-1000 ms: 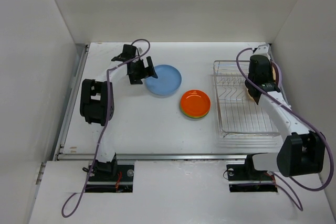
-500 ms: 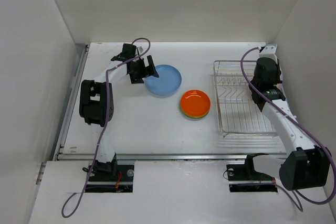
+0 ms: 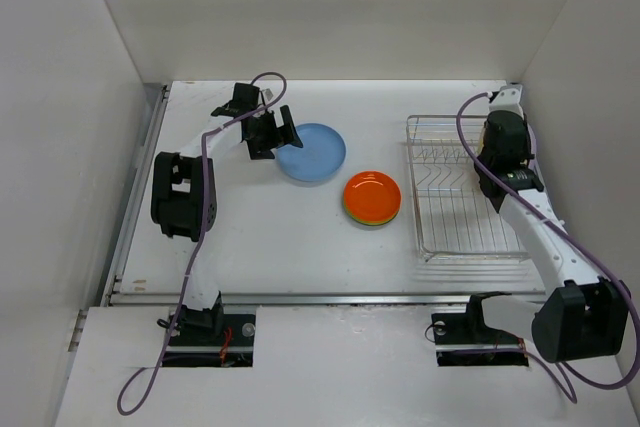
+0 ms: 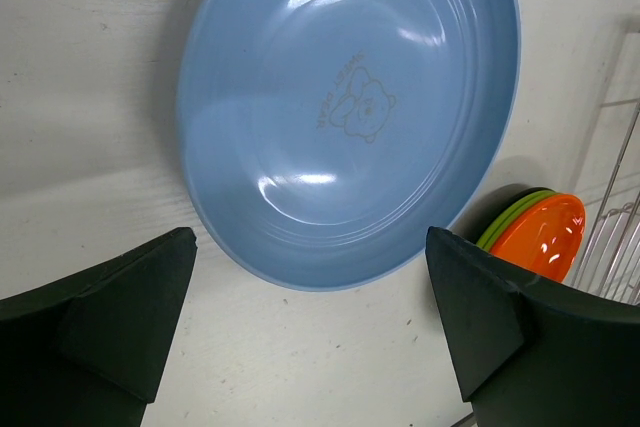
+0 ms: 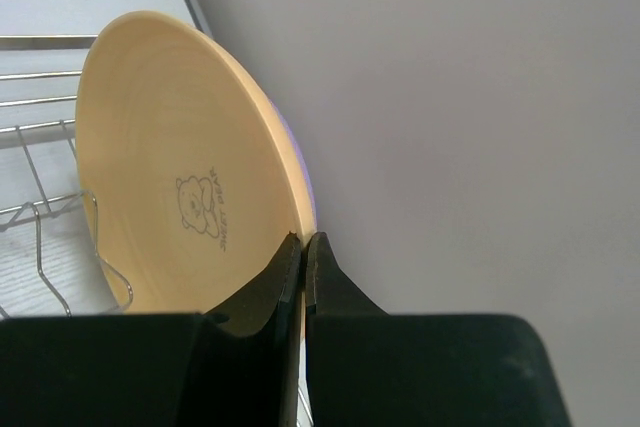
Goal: Unload the plates from the dish rack
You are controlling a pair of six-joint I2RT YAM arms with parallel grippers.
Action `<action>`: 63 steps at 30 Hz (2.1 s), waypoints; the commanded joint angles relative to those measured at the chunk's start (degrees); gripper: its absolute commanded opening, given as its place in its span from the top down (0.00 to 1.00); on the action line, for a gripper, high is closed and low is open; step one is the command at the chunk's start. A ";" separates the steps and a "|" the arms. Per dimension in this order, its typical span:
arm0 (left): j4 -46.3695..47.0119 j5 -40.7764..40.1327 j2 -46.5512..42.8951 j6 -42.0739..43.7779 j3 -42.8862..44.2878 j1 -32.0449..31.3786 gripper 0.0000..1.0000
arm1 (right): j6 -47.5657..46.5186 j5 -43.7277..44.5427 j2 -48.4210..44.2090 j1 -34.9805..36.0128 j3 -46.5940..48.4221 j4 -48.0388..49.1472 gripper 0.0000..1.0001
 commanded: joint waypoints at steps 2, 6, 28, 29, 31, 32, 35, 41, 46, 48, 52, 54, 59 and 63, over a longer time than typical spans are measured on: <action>0.66 1.04 -3.47 0.38 0.72 0.00 0.01 | 2.35 -3.38 -1.04 1.49 2.17 1.22 1.00; 0.66 1.04 -3.47 0.38 0.72 0.00 0.01 | 2.35 -2.77 -2.62 2.71 2.17 2.62 1.00; 0.66 1.04 -2.42 0.38 0.72 0.00 0.01 | -2.66 7.17 -4.73 3.34 -0.03 10.89 1.00; 0.66 1.04 -2.42 0.90 0.72 0.00 0.01 | -2.66 7.17 -5.25 3.34 -0.03 10.89 1.00; 0.66 1.57 -2.42 0.91 0.72 0.00 0.01 | -2.66 6.48 -5.79 3.34 -0.03 10.89 1.00; 0.66 2.52 -2.42 0.91 0.72 0.00 0.01 | -2.14 5.69 -6.57 3.34 -0.03 10.89 1.00; 2.58 6.21 -2.94 1.52 0.20 0.00 0.01 | 1.54 0.42 -7.19 3.34 0.67 5.89 1.00; 6.90 19.83 -4.69 3.89 -0.95 -1.40 0.01 | 9.55 -15.75 -10.18 3.86 3.39 -2.72 1.00; 10.07 26.18 -8.04 5.99 -2.44 -6.05 0.01 | 14.12 -28.14 -10.88 3.86 5.32 -7.21 1.00; 10.60 27.40 -8.92 6.79 -2.44 -7.47 0.01 | 15.88 -34.38 -10.88 3.86 5.94 -8.53 1.00; 10.60 28.11 -10.58 8.98 -2.97 -11.33 0.01 | 17.28 -39.41 -9.56 5.79 7.00 -10.12 1.00; 10.60 28.11 -11.20 9.69 -2.97 -13.71 0.01 | 17.29 -40.29 -8.86 6.59 7.00 -10.64 1.00; 10.07 26.27 -11.73 10.75 -2.97 -17.49 0.02 | 17.29 -42.14 -7.64 8.70 7.53 -10.65 1.00; 9.45 24.95 -11.20 11.28 -2.97 -19.25 0.06 | 17.82 -44.41 -7.11 10.01 7.53 -10.65 1.00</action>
